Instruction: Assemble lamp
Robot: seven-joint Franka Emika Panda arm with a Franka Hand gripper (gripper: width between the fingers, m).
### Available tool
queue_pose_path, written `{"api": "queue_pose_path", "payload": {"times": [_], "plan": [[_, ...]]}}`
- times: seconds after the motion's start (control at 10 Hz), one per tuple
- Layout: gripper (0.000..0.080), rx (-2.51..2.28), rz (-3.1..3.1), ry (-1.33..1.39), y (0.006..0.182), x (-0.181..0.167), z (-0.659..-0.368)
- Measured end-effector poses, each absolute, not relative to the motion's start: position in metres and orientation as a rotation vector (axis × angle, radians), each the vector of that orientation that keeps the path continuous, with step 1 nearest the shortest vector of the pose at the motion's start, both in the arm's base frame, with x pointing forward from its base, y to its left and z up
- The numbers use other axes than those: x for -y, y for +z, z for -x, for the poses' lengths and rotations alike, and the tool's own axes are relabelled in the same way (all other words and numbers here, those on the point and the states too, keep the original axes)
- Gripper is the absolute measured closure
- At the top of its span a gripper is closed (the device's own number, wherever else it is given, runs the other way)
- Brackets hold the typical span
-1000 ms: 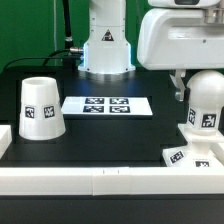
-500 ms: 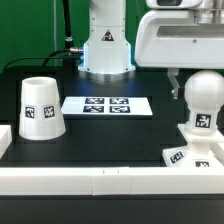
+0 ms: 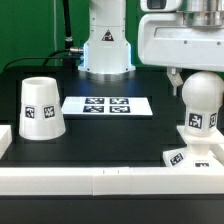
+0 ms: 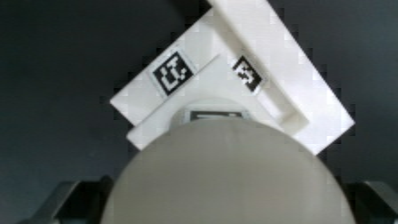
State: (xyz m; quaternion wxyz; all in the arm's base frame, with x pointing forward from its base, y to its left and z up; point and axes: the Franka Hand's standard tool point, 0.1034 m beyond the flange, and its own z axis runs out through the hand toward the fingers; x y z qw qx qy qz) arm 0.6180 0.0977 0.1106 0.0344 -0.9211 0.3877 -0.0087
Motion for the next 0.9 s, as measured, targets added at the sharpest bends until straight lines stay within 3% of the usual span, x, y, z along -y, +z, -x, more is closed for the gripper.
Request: {"api": "queue_pose_path", "payload": {"times": [0.4,0.5,0.9], "plan": [[0.0222,-1.352,2.751,-0.016,0.1102,-0.0985,-0.6183],[0.0131,-1.325,2.765,-0.016,0.1101,-0.0991,-0.6181],[0.0101,-0.86,2.947,-0.029,0.1124,-0.1022,-0.6193]]}}
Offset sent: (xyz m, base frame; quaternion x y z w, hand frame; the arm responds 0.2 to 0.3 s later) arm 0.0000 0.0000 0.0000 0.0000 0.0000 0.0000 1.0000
